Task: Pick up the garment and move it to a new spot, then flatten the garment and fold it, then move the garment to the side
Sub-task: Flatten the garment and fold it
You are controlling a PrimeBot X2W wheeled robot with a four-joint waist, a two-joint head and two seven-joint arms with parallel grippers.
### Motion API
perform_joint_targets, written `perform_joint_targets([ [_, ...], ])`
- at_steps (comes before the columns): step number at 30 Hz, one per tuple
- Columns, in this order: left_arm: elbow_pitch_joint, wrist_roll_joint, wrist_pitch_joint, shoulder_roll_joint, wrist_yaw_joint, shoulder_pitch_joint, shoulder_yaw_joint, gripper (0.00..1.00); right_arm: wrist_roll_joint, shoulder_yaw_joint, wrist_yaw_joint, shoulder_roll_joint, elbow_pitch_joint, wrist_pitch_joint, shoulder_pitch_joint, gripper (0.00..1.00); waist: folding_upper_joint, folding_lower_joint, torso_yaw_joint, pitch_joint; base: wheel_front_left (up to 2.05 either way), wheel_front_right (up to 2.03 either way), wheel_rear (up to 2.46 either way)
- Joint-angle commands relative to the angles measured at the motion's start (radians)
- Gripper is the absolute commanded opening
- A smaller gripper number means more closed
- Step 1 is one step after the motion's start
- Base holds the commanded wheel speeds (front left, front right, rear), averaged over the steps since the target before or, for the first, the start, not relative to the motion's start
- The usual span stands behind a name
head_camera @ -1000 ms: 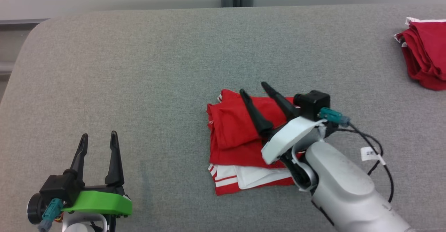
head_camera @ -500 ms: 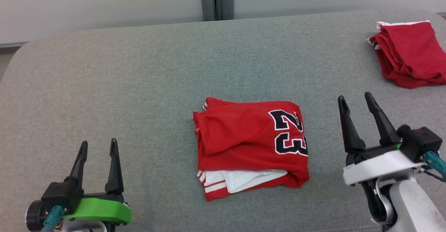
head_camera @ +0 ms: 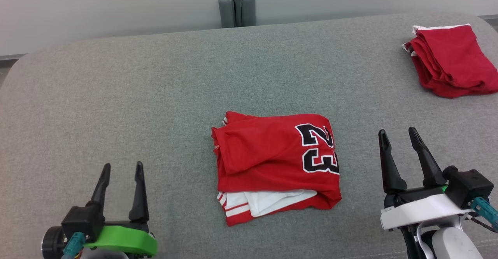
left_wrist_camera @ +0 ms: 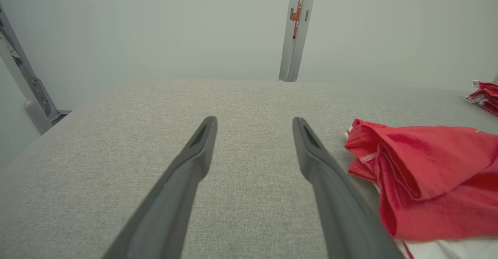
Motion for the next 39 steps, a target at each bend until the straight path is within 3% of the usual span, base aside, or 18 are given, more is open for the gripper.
perform_joint_targets([
  [1,0.008,0.008,-0.003,0.002,-0.003,0.002,-0.019,1.00,-0.007,0.001,0.000,-0.001,-0.002,-0.002,-0.003,1.00,0.0000,0.0000,-0.001,0.002,0.00,0.00,0.00],
  [16,0.204,-0.035,-0.002,0.023,-0.003,-0.095,-0.310,1.00,-0.023,0.051,0.000,0.009,0.019,-0.002,-0.058,1.00,0.0000,0.0000,-0.078,0.069,0.00,0.00,0.00],
  [25,0.330,-0.090,-0.003,0.022,-0.003,-0.142,-0.358,1.00,-0.017,0.046,0.000,0.012,0.021,-0.002,-0.069,1.00,0.0000,0.0000,-0.114,0.088,0.00,0.00,0.00],
  [26,0.334,-0.096,-0.003,0.022,-0.003,-0.148,-0.363,0.88,-0.019,0.045,0.000,0.014,0.019,-0.002,-0.070,1.00,0.0000,0.0000,-0.116,0.089,0.00,0.00,0.00],
  [27,0.336,-0.105,-0.003,0.023,-0.003,-0.154,-0.367,0.52,-0.020,0.045,0.000,0.015,0.018,-0.002,-0.069,1.00,0.0000,0.0000,-0.117,0.089,0.00,0.00,0.00],
  [28,0.342,-0.117,-0.003,0.023,-0.003,-0.158,-0.378,0.00,-0.022,0.043,0.000,0.017,0.017,-0.002,-0.068,1.00,0.0000,0.0000,-0.117,0.090,0.00,0.00,0.00],
  [39,0.206,-0.111,-0.003,0.043,-0.003,-0.111,-0.418,0.00,-0.031,0.026,0.000,0.022,0.013,-0.002,-0.043,1.00,0.0000,0.0000,-0.082,0.071,0.00,0.00,0.00],
])
